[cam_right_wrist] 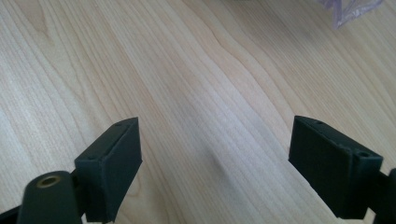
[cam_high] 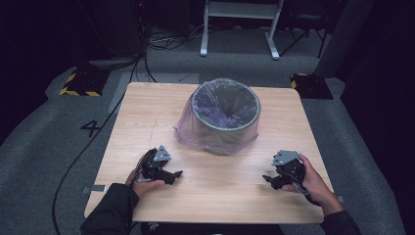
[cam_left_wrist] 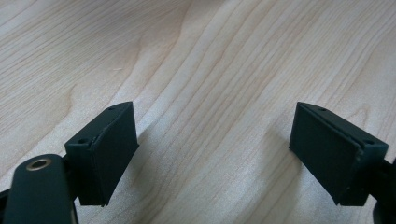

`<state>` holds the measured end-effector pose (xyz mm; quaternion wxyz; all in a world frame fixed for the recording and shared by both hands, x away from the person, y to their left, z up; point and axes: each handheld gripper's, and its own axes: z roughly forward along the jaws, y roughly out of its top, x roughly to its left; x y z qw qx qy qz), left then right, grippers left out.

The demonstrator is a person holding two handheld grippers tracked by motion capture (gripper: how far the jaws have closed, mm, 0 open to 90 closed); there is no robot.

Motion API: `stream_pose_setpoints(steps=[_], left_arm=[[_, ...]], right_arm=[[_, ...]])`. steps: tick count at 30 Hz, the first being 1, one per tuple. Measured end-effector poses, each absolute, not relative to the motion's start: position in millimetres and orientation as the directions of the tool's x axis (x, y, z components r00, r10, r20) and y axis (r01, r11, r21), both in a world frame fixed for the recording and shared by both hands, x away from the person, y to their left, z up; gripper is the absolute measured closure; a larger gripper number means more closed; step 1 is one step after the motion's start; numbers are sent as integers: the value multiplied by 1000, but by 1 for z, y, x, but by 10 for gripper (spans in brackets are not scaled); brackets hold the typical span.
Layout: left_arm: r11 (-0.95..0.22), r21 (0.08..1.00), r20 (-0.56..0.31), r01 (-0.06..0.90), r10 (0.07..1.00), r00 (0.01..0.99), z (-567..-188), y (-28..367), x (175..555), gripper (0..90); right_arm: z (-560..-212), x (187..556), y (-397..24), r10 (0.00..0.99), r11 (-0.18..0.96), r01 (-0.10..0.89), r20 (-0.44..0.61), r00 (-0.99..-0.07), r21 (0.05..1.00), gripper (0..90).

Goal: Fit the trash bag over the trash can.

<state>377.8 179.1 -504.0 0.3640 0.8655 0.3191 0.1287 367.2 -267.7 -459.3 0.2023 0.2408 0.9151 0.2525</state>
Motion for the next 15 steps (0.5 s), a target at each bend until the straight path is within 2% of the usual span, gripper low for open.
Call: stream_pose_setpoints(steps=[15], left_arm=[[-531,712,-10,459,646,763,-504,179,378,147]], right_arm=[[-472,356,-292,620,666,382,-191,-761,641,170]])
